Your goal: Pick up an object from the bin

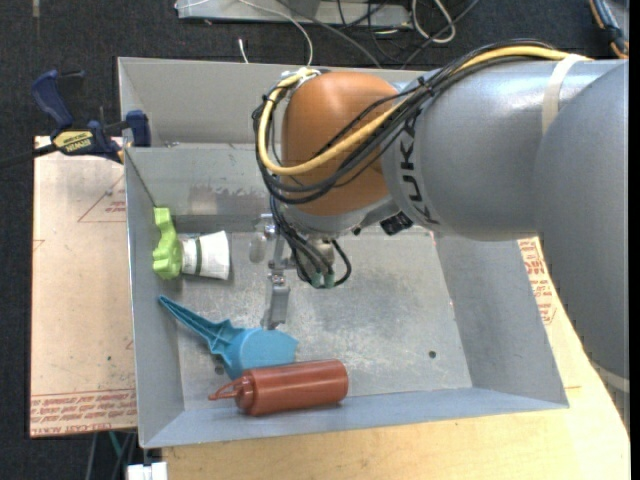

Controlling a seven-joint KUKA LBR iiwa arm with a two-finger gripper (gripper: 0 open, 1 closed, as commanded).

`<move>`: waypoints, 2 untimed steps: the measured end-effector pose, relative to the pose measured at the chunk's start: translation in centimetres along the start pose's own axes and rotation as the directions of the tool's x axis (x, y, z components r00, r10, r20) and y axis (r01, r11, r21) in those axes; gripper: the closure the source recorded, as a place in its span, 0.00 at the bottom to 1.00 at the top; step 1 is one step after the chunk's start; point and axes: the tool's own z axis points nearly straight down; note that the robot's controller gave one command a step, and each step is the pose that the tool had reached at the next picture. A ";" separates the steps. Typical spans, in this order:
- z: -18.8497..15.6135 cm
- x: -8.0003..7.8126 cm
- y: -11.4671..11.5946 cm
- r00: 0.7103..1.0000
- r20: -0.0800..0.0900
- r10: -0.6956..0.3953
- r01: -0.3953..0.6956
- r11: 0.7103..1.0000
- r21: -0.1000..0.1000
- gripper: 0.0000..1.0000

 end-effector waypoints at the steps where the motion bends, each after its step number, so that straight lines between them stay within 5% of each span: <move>1: -0.4 -0.2 -0.1 1.000 0.007 0.004 -0.004 1.000 -0.001 0.00; 2: 8.7 3.1 1.6 0.965 0.006 0.263 -0.263 0.965 -0.004 0.00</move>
Offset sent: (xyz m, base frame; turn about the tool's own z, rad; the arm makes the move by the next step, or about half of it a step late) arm -0.0436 0.0207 -0.1168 0.3517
